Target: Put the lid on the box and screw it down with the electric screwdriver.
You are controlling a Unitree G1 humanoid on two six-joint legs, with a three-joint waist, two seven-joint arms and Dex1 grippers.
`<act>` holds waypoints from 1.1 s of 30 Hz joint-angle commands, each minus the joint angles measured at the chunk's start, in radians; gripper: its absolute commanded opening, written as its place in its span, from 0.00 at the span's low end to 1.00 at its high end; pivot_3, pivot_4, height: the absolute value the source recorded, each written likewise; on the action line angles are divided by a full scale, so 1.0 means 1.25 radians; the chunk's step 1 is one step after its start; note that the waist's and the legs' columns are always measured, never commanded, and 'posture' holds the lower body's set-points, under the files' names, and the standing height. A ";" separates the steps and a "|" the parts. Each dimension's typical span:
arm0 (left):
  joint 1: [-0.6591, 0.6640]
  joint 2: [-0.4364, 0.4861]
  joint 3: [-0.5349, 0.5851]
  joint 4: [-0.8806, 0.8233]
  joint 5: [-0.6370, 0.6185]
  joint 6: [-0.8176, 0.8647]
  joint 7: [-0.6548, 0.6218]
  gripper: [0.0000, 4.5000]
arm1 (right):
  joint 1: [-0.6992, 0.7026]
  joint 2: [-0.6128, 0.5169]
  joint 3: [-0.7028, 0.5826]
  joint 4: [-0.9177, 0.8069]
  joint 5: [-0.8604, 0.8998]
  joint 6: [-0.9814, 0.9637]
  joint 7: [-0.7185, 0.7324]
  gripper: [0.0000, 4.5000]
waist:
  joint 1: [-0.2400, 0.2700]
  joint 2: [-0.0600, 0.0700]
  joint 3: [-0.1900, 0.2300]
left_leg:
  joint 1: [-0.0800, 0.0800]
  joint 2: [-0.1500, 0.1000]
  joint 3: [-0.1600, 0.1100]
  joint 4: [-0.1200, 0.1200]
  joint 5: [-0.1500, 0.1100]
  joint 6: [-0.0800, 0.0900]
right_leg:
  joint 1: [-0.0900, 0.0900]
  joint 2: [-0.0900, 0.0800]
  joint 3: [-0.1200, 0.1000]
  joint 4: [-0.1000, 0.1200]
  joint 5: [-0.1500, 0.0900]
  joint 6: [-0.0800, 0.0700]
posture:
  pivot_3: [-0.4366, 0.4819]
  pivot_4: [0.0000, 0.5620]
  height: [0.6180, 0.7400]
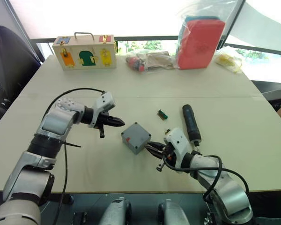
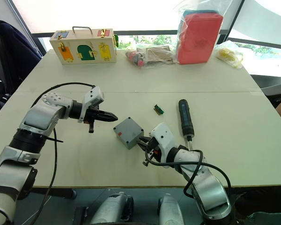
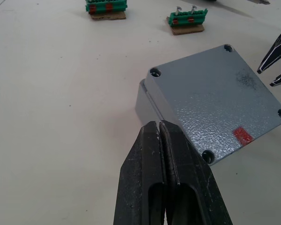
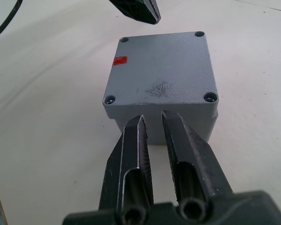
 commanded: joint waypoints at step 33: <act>0.012 -0.028 -0.011 -0.002 0.018 -0.035 0.041 0.00 | -0.056 -0.030 0.030 0.040 0.066 -0.032 -0.100 0.13 | 0.001 0.000 0.000 | 0.000 0.000 0.000 0.000 0.000 0.000 | 0.000 0.000 0.000 0.000 0.000 0.000 | 0.48 0.27 1.00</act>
